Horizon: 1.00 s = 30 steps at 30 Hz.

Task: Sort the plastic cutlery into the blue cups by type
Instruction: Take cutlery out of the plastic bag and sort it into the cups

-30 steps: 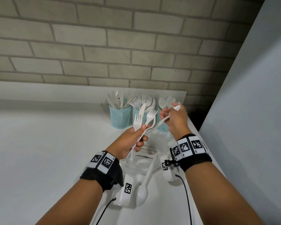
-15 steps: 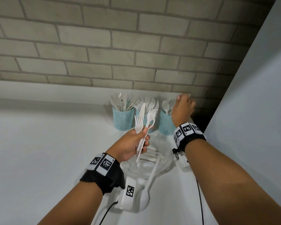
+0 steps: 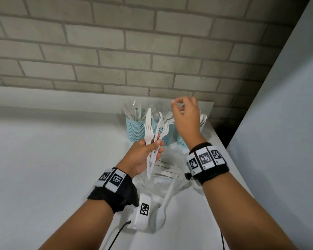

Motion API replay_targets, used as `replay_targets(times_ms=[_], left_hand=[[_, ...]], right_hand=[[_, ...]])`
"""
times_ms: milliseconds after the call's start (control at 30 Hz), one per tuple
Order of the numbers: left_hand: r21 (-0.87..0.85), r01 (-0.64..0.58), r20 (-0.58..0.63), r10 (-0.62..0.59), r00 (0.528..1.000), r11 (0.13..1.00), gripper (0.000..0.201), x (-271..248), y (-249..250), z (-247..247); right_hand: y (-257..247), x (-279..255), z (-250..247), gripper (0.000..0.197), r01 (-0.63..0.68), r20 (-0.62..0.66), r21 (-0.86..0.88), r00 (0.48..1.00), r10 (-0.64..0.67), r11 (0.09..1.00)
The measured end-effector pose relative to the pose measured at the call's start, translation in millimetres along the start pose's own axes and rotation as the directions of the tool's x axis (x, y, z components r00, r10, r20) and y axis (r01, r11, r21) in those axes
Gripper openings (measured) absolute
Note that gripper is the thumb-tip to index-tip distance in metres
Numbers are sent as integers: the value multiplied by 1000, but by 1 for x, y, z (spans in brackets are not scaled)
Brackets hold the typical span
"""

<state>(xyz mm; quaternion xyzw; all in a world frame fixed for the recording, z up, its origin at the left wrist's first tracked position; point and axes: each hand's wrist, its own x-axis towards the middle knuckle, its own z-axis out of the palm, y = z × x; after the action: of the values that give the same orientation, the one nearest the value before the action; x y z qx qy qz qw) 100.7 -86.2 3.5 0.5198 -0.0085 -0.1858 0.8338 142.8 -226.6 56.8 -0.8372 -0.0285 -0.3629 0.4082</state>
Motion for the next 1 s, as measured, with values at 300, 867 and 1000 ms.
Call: replay_targets(times_ms=[300,867,1000], left_hand=[[21,-63,-84,64,994,998,8,-4,2,4],[178,12,13,-15,1000,984,15,-8,2,5],[196,36,36,-44,998,980,12,-8,3,4]], right_hand=[[-29,-31,17,62,-638,574,78,657,489,766],[-17,-26,29,35,-724,464,426,689,557,542],[-10,-23,30,46,-668,368,431,744,558,606]])
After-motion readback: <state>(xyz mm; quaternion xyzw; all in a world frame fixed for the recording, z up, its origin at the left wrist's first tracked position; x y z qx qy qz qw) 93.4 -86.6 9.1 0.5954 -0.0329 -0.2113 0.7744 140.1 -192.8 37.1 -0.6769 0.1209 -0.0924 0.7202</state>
